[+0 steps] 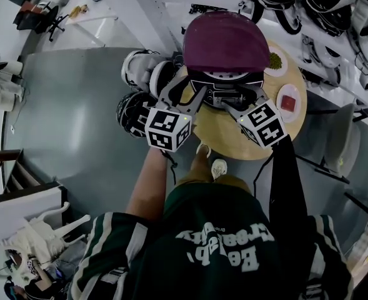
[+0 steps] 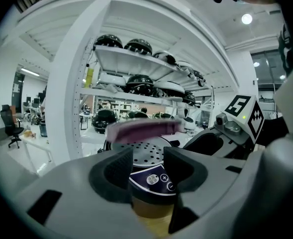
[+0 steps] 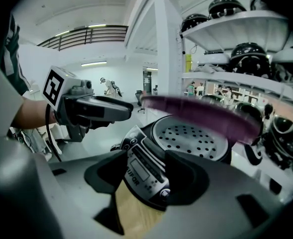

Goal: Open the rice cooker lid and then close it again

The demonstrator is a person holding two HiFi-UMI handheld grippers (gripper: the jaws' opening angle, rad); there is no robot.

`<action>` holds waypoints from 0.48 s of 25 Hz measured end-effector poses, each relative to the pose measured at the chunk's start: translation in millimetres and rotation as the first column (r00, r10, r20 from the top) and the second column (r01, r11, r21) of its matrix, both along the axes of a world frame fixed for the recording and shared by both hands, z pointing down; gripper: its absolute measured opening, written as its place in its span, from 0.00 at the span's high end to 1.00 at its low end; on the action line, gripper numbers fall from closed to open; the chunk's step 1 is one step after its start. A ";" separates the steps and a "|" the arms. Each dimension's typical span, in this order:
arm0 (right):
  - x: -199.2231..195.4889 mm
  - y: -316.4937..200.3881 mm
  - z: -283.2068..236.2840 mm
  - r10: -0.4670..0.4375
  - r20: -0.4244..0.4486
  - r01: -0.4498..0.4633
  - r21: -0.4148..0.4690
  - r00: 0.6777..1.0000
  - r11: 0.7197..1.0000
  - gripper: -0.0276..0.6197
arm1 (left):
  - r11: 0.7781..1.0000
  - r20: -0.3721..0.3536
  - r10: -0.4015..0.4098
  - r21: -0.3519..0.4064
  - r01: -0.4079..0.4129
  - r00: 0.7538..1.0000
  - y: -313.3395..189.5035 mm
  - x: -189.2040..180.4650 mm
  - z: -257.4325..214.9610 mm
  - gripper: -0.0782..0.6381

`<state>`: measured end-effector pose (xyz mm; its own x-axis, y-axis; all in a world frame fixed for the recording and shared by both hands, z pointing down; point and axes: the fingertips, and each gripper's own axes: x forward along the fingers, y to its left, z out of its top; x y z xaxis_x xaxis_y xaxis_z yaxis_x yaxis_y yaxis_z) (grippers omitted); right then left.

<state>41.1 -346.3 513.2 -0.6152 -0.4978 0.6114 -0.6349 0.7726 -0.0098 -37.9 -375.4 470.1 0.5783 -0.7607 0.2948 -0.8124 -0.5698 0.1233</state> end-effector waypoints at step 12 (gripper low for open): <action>-0.8 0.5 3.8 0.038 -0.002 -0.038 0.008 0.999 0.999 0.61 | 1.000 -0.009 -0.029 0.008 0.029 1.000 5.1 -20.1 -4.4 0.62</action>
